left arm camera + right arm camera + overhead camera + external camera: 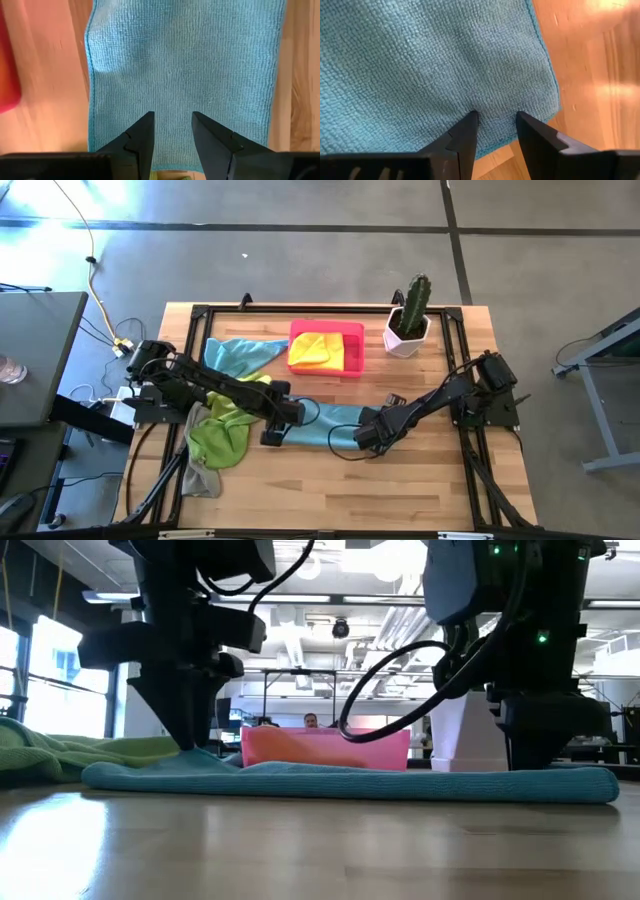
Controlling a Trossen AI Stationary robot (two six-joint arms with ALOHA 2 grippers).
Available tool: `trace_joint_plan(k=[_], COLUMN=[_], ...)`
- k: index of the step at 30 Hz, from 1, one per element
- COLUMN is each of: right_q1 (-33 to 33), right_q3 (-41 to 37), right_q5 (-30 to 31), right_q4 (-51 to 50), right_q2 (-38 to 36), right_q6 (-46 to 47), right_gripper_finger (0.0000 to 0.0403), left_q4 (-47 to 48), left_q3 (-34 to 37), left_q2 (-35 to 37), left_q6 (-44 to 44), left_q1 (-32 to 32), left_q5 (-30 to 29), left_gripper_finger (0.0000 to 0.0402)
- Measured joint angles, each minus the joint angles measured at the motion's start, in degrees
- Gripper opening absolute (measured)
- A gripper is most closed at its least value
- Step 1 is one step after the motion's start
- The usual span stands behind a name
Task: Fold microfiber towels
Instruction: Fold the bottom light blue microfiber cloth on the table
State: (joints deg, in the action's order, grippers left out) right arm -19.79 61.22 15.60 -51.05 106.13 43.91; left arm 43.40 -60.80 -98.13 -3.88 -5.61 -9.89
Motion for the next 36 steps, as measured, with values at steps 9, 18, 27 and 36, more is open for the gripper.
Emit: trace_joint_plan(k=[9,18,27,36], right_q1=[0.0,-0.6,-0.5,-0.9], right_q3=[0.0,-0.1,-0.2,0.8], right_q5=[-0.4,-0.1,-2.1,2.1], right_q4=[-0.3,-0.9,-5.5,-7.9], right_q2=[0.0,0.2,0.0,-8.9], right_q6=[1.7,2.7,12.7,16.3], right_gripper_finger=[0.0134,0.0134,0.0134,0.0134], left_q4=[-2.0,-7.7,-8.4,-9.2], left_q3=[0.0,7.5,10.1,8.9], left_q2=[0.0,0.0,0.3,0.6], left_q6=[-1.5,-6.4,-12.3,-13.1], left_q1=[0.0,0.0,-1.1,-1.9], left_q5=[-0.5,-0.7,0.8,1.1], left_gripper_finger=[0.0122,0.0122,0.0122,0.0122])
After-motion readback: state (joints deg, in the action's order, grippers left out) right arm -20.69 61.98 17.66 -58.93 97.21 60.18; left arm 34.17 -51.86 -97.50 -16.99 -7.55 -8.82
